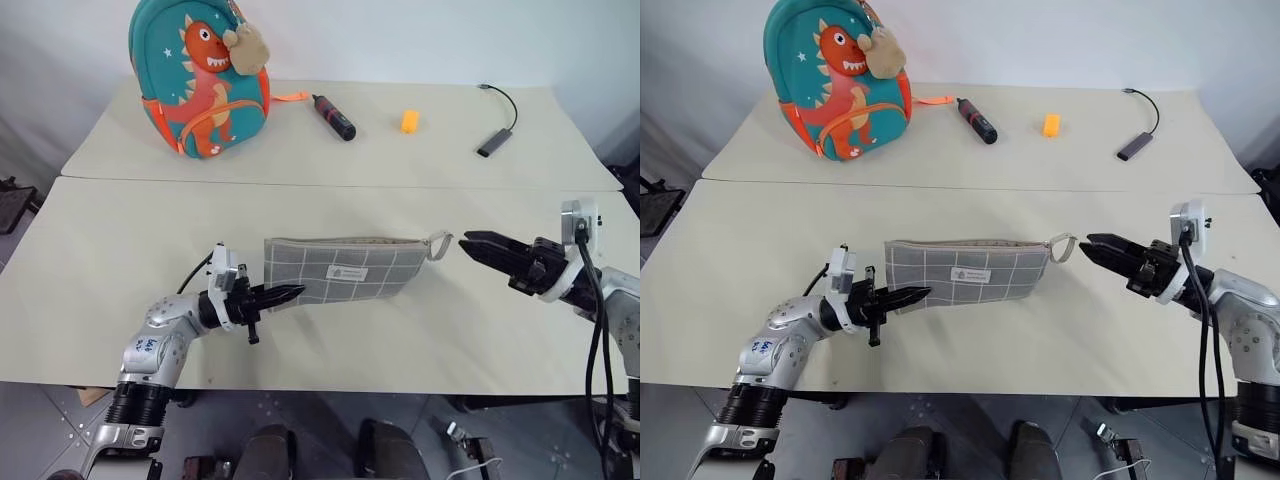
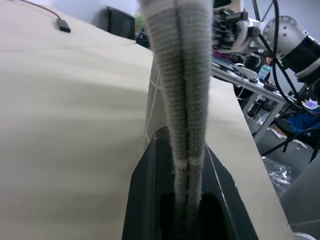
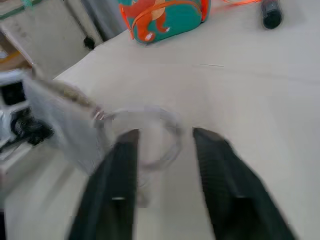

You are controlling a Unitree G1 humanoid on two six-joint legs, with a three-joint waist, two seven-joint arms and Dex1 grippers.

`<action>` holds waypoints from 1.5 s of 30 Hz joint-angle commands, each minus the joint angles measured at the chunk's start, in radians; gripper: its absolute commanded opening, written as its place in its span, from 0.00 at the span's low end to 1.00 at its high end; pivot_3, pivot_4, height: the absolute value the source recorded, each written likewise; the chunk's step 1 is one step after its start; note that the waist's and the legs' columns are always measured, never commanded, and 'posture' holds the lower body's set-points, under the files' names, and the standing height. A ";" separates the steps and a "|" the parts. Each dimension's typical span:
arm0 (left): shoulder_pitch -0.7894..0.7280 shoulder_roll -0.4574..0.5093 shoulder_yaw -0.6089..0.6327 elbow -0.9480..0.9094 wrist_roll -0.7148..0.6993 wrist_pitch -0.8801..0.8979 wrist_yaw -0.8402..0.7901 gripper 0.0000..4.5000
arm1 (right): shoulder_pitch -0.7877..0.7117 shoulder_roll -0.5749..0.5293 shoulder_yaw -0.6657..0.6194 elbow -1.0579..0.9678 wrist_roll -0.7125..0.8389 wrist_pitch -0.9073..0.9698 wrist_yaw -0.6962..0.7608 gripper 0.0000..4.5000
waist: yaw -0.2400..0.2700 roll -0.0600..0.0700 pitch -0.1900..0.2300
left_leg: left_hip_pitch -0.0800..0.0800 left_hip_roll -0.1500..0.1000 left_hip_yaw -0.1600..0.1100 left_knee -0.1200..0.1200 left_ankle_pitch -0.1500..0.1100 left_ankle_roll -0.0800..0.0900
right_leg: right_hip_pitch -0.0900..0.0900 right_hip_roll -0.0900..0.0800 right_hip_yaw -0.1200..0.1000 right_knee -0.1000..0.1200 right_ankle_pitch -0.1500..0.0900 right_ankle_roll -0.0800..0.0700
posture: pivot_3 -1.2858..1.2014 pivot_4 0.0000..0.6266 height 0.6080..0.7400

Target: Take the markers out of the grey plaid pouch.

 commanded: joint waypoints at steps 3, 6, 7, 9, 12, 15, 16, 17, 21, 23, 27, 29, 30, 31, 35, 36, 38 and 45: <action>-0.032 -0.058 0.010 0.049 0.029 -0.160 -0.046 0.00 | 0.171 -0.160 -0.006 -0.066 -0.071 -0.059 0.206 0.64 | 0.003 0.000 0.000 | 0.000 0.000 0.000 0.000 0.000 0.001 | 0.001 0.000 0.000 -0.002 0.000 0.001 | 0.52 0.24 1.00; -0.038 -0.072 -0.007 0.066 0.044 -0.193 -0.071 0.00 | 0.263 -0.220 -0.030 0.009 -0.166 -0.162 0.267 0.64 | 0.000 0.000 0.000 | 0.000 -0.001 0.001 0.000 -0.001 0.001 | 0.002 0.000 0.000 -0.004 0.001 0.002 | 0.52 0.24 1.00; -0.039 -0.078 -0.013 0.069 0.052 -0.208 -0.077 0.00 | 0.279 -0.227 -0.051 0.040 -0.181 -0.187 0.272 0.64 | -0.001 0.000 0.000 | 0.000 0.000 0.001 0.000 -0.001 0.001 | 0.002 0.000 0.000 -0.004 0.002 0.003 | 0.52 0.24 1.00; -0.051 -0.100 -0.035 0.084 0.082 -0.263 -0.090 0.00 | 0.296 -0.251 -0.129 0.110 -0.192 -0.214 0.281 0.64 | -0.001 0.000 0.000 | 0.000 0.000 0.001 0.000 -0.001 0.001 | 0.002 0.000 0.000 -0.004 0.002 0.003 | 0.52 0.24 1.00; -0.085 -0.144 -0.087 0.143 0.153 -0.380 -0.111 0.00 | 0.292 -0.310 -0.264 0.093 -0.153 -0.153 0.288 0.56 | -0.001 0.003 0.001 | 0.000 0.000 0.003 0.001 -0.001 0.001 | 0.002 0.000 0.000 -0.005 0.002 0.004 | 0.52 0.24 1.00; -0.110 -0.179 -0.115 0.204 0.198 -0.481 -0.121 0.00 | 0.285 -0.354 -0.325 0.020 -0.109 -0.080 0.300 0.35 | -0.001 0.004 0.001 | 0.000 0.000 0.002 0.001 -0.001 0.001 | 0.002 0.000 0.000 -0.005 0.002 0.004 | 0.52 0.24 1.00; -0.116 -0.190 -0.113 0.217 0.198 -0.499 -0.118 0.00 | 0.272 -0.364 -0.332 -0.007 -0.095 -0.064 0.298 0.28 | -0.004 0.004 0.001 | 0.000 0.001 0.002 0.001 -0.001 0.001 | 0.002 0.000 0.000 -0.005 0.002 0.004 | 0.52 0.24 1.00; -0.120 -0.196 -0.111 0.226 0.197 -0.511 -0.117 0.00 | 0.265 -0.370 -0.338 -0.028 -0.084 -0.051 0.296 0.20 | -0.005 0.004 0.001 | 0.000 0.001 0.002 0.000 -0.001 0.001 | 0.002 0.001 0.000 -0.006 0.002 0.003 | 0.52 0.24 1.00; -0.138 -0.213 -0.118 0.294 0.238 -0.613 -0.103 0.00 | 0.088 -0.369 -0.239 -0.196 0.038 0.017 0.212 0.01 | -0.006 0.005 0.001 | 0.001 0.001 0.002 0.001 -0.001 0.001 | 0.001 0.000 0.000 -0.005 0.003 0.003 | 0.52 0.24 1.00; -0.147 -0.220 -0.119 0.321 0.254 -0.646 -0.091 0.00 | 0.046 -0.347 -0.138 -0.310 0.031 0.001 0.191 0.01 | -0.004 0.005 0.001 | 0.001 0.001 -0.001 0.001 -0.001 0.001 | 0.001 -0.001 0.000 -0.005 0.003 0.003 | 0.52 0.24 1.00; -0.145 -0.240 -0.125 0.335 0.268 -0.665 -0.062 0.00 | -0.022 -0.253 0.024 -0.473 0.069 0.013 0.103 0.01 | 0.003 0.003 0.003 | 0.000 0.001 -0.003 0.002 -0.001 0.001 | 0.002 -0.001 -0.002 -0.006 0.003 0.003 | 0.52 0.24 1.00; -0.132 -0.245 -0.132 0.326 0.273 -0.674 -0.053 0.00 | -0.066 -0.191 0.096 -0.502 0.050 0.008 0.033 0.01 | 0.004 0.003 0.003 | -0.002 -0.001 -0.003 0.002 -0.002 0.003 | 0.001 -0.002 -0.001 -0.007 0.004 0.004 | 0.52 0.24 1.00; -0.128 -0.247 -0.136 0.321 0.274 -0.675 -0.049 0.00 | -0.079 -0.172 0.110 -0.502 0.048 0.012 0.008 0.01 | 0.004 0.003 0.003 | -0.002 -0.001 -0.003 0.003 -0.003 0.004 | 0.001 -0.002 -0.001 -0.007 0.004 0.005 | 0.52 0.24 1.00; -0.120 -0.247 -0.139 0.313 0.274 -0.673 -0.047 0.00 | -0.083 -0.158 0.126 -0.504 0.038 0.005 0.003 0.01 | 0.005 0.003 0.003 | -0.002 -0.002 -0.003 0.003 -0.003 0.004 | 0.002 -0.002 -0.001 -0.007 0.004 0.005 | 0.52 0.24 1.00; -0.087 -0.233 -0.141 0.288 0.275 -0.674 -0.038 0.00 | -0.076 -0.149 0.214 -0.473 -0.085 -0.055 -0.011 0.01 | 0.002 0.003 0.002 | -0.002 -0.001 0.001 0.003 -0.003 0.004 | 0.002 -0.002 -0.002 -0.008 0.005 0.005 | 0.52 0.24 1.00; -0.083 -0.230 -0.142 0.283 0.275 -0.671 -0.037 0.00 | -0.077 -0.148 0.219 -0.469 -0.089 -0.056 -0.006 0.01 | 0.000 0.004 0.002 | -0.002 -0.001 0.001 0.003 -0.003 0.004 | 0.002 -0.002 -0.002 -0.008 0.004 0.005 | 0.52 0.24 1.00; -0.080 -0.227 -0.143 0.279 0.277 -0.668 -0.032 0.00 | -0.080 -0.141 0.229 -0.457 -0.097 -0.057 -0.008 0.01 | -0.002 0.005 0.002 | -0.002 -0.001 0.001 0.003 -0.003 0.004 | 0.002 -0.002 -0.002 -0.008 0.004 0.005 | 0.52 0.24 1.00; -0.075 -0.227 -0.151 0.266 0.278 -0.659 -0.015 0.00 | -0.047 -0.159 0.297 -0.472 -0.201 -0.121 0.030 0.01 | -0.002 0.005 0.002 | -0.001 -0.001 0.001 0.003 -0.003 0.004 | 0.002 -0.001 -0.002 -0.008 0.004 0.005 | 0.52 0.24 1.00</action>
